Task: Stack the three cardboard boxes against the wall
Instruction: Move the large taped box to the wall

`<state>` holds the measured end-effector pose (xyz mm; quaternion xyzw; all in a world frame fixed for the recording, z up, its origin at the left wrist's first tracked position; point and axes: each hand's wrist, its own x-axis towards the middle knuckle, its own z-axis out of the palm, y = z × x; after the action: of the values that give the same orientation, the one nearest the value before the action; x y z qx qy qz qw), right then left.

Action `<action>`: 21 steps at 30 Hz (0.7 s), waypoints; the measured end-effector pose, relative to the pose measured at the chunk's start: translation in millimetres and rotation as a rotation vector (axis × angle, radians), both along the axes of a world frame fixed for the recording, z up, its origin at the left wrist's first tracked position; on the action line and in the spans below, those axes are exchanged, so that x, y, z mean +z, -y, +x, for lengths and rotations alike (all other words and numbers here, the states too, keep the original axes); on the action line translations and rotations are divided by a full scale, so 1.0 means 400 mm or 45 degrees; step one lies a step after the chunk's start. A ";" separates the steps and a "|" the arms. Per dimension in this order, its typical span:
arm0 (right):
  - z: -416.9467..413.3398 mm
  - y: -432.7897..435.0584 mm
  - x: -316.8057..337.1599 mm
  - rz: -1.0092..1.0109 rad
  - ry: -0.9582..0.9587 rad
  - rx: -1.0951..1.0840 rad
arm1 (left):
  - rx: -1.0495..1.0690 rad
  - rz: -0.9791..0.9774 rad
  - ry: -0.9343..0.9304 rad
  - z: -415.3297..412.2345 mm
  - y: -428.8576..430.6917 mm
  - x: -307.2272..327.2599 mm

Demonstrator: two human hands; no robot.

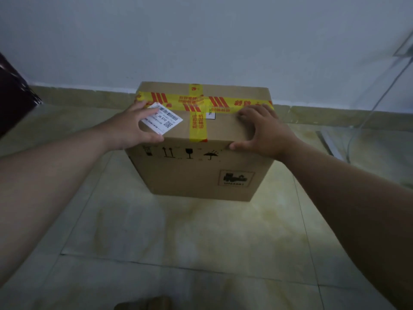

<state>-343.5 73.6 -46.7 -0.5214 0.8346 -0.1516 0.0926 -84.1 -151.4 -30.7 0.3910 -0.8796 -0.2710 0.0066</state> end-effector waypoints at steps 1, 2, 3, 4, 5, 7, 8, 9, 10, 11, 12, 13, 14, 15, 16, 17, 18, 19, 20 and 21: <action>-0.014 0.019 -0.005 -0.011 0.013 0.002 | 0.001 -0.001 -0.001 -0.009 0.020 -0.006; -0.028 0.043 -0.008 -0.028 0.025 -0.003 | -0.001 -0.014 -0.014 -0.019 0.046 -0.013; -0.043 0.067 -0.010 -0.042 0.035 -0.014 | -0.006 -0.024 -0.029 -0.032 0.071 -0.019; -0.058 0.090 -0.009 -0.047 0.032 -0.034 | -0.012 -0.031 -0.050 -0.048 0.094 -0.020; -0.074 0.120 -0.007 -0.033 0.014 -0.054 | -0.014 -0.029 -0.072 -0.065 0.122 -0.021; -0.107 0.179 -0.005 0.028 -0.031 -0.097 | -0.026 -0.029 -0.099 -0.102 0.174 -0.021; -0.122 0.203 -0.003 0.050 -0.035 -0.116 | -0.031 -0.040 -0.100 -0.119 0.201 -0.024; -0.136 0.232 -0.001 0.071 -0.029 -0.132 | -0.042 -0.053 -0.101 -0.137 0.232 -0.028; -0.144 0.247 -0.002 0.082 -0.014 -0.143 | -0.045 -0.068 -0.088 -0.146 0.252 -0.033; -0.153 0.272 -0.004 0.081 -0.007 -0.158 | -0.049 -0.069 -0.091 -0.159 0.287 -0.036; -0.158 0.290 -0.003 0.078 0.002 -0.172 | -0.060 -0.078 -0.095 -0.170 0.315 -0.039; -0.158 0.299 -0.004 0.072 0.010 -0.176 | -0.063 -0.088 -0.090 -0.175 0.330 -0.043; -0.162 0.312 -0.006 0.057 0.004 -0.183 | -0.071 -0.091 -0.094 -0.184 0.351 -0.047; -0.168 0.325 -0.007 0.043 0.003 -0.193 | -0.079 -0.091 -0.106 -0.195 0.371 -0.049; -0.174 0.335 -0.009 0.034 0.008 -0.200 | -0.077 -0.091 -0.111 -0.201 0.383 -0.052; -0.180 0.346 -0.006 0.032 0.004 -0.201 | -0.081 -0.095 -0.120 -0.212 0.398 -0.055; -0.187 0.357 -0.006 0.042 -0.003 -0.201 | -0.086 -0.101 -0.121 -0.219 0.411 -0.059; -0.193 0.367 -0.003 0.059 -0.021 -0.194 | -0.090 -0.110 -0.119 -0.226 0.418 -0.061; -0.200 0.375 -0.001 0.080 -0.044 -0.188 | -0.096 -0.122 -0.117 -0.234 0.423 -0.062; -0.204 0.381 -0.001 0.099 -0.062 -0.185 | -0.097 -0.139 -0.127 -0.242 0.428 -0.063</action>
<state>-425.3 -78.8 -47.0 -0.4589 0.8776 -0.1124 0.0811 -180.7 -322.8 -55.9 0.3425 -0.9058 -0.2419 0.0613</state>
